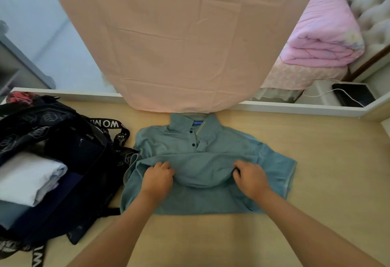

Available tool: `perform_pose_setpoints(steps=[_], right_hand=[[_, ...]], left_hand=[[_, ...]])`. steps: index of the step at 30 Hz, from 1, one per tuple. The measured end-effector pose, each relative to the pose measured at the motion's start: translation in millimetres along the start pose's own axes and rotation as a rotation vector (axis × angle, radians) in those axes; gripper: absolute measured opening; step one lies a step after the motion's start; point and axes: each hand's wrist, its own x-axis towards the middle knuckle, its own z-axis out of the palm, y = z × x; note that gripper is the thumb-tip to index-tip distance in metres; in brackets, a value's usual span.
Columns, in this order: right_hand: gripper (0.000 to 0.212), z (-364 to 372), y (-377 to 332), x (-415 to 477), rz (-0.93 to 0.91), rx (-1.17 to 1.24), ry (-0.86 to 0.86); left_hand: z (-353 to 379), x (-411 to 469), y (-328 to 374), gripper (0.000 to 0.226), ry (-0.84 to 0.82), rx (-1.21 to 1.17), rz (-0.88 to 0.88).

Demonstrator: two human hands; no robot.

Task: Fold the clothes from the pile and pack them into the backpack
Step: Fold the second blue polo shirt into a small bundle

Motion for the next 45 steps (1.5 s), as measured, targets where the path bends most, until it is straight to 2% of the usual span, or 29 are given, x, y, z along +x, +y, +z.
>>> perform_pose_setpoints(steps=[3,5,7,9,11,13,15,17,19,21,23,27,30,33,35,39,43,45], right_hand=[[0.010,-24.5,-8.0,31.5,0.186,0.161,0.069],[0.010,-36.4,-14.0,59.7,0.236,0.265,0.110],[0.020,-46.8,-21.0,85.4,0.251,0.368,0.187],[0.032,-55.2,-20.6,106.0,0.227,0.344,0.292],[0.046,-58.8,-12.8,112.6,0.229,0.215,0.354],[0.053,-53.8,0.3,102.5,0.216,0.091,0.346],[0.054,-36.2,15.8,78.7,0.172,0.024,0.261],[0.055,-15.7,28.5,50.9,0.171,0.009,0.085],[0.065,-1.0,38.8,29.4,0.244,-0.002,-0.183],[0.068,5.5,52.0,17.2,0.254,-0.056,-0.353],[0.063,0.9,63.8,11.5,0.253,-0.073,-0.362],[0.050,-16.8,77.1,14.5,0.407,-0.225,-0.276],[0.032,-22.4,72.2,27.3,0.483,-0.387,-0.223],[0.032,-19.4,62.6,47.6,0.369,-0.392,-0.133],[0.032,-13.8,51.7,63.7,0.186,-0.319,-0.082],[0.044,-4.4,6.4,101.2,-0.155,-0.146,-0.164],[0.052,5.5,-25.1,131.7,-0.223,-0.202,-0.233],[0.052,8.0,-27.8,139.3,-0.222,-0.281,-0.255]], left_hand=[[-33.4,18.5,1.2,0.015,0.175,-0.187,-0.146],[-58.8,42.4,-6.3,0.016,0.250,-0.219,-0.287],[-80.1,66.6,-11.2,0.016,0.286,-0.256,-0.333],[-90.2,86.4,-12.2,0.020,0.285,-0.384,-0.391],[-89.9,98.2,-6.2,0.031,0.305,-0.549,-0.437],[-75.2,99.9,5.2,0.040,0.290,-0.586,-0.298],[-46.9,93.4,21.5,0.042,0.161,-0.564,-0.055],[-20.8,84.8,38.8,0.042,-0.011,-0.496,0.095],[-5.2,75.8,52.5,0.057,-0.156,-0.304,0.139],[3.7,70.8,60.3,0.075,-0.249,-0.101,0.118],[2.9,68.5,68.4,0.078,-0.263,-0.060,0.117],[-4.4,69.4,91.8,0.064,-0.255,-0.284,0.235],[-7.7,69.1,106.8,0.050,-0.204,-0.374,0.245],[-9.5,63.5,98.4,0.036,0.006,-0.205,0.135],[-8.6,53.5,82.2,0.040,0.035,-0.117,0.007],[-0.8,33.2,58.6,0.043,0.007,-0.075,-0.118],[-7.6,28.4,55.2,0.063,-0.074,-0.019,-0.171],[-11.1,25.5,52.4,0.063,-0.112,-0.011,-0.190]])
